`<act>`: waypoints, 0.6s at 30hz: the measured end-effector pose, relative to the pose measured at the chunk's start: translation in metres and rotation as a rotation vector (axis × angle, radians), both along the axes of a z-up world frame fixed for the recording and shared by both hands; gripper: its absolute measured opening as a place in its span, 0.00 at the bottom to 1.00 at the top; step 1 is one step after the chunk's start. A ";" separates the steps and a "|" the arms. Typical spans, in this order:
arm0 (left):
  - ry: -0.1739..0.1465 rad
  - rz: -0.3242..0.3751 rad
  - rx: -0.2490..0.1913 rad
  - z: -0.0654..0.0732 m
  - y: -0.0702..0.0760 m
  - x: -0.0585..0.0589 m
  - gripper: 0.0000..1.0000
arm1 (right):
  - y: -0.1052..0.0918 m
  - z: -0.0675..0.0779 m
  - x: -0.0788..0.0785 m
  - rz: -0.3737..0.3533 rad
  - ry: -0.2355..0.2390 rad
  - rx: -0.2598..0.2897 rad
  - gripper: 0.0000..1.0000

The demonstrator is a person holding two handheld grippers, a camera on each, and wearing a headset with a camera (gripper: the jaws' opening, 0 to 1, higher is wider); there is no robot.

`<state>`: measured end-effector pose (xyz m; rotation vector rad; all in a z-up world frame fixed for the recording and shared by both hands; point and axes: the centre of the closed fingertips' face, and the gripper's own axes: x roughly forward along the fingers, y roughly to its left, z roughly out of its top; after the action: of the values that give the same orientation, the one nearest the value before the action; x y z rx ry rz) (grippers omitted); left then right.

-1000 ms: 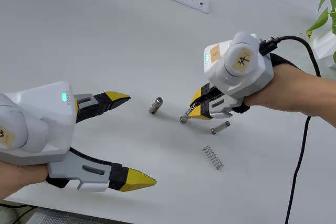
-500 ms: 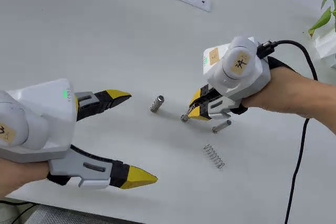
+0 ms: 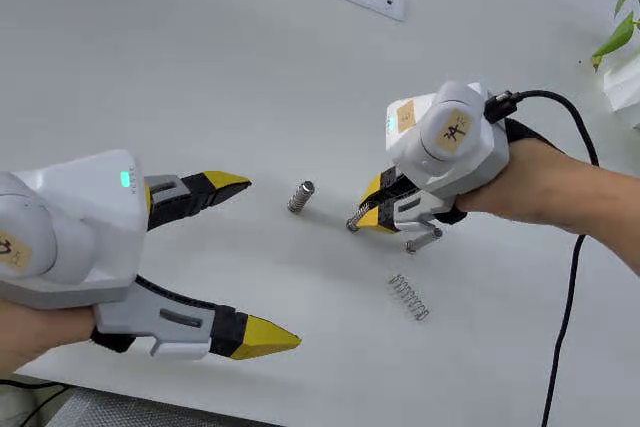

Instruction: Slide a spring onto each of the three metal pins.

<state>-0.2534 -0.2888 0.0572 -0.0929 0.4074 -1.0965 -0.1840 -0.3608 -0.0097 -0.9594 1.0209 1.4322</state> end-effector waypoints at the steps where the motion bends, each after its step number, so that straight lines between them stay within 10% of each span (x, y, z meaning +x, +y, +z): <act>1: -0.001 0.001 0.000 0.000 0.000 0.000 0.93 | 0.000 -0.001 0.000 -0.001 0.001 0.000 0.08; 18: -0.001 -0.002 0.009 0.000 0.002 -0.002 0.93 | 0.001 -0.002 -0.002 -0.019 0.002 0.014 0.15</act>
<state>-0.2552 -0.2873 0.0568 -0.0837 0.4115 -1.0961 -0.1856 -0.3598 -0.0113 -0.9367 1.0177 1.4229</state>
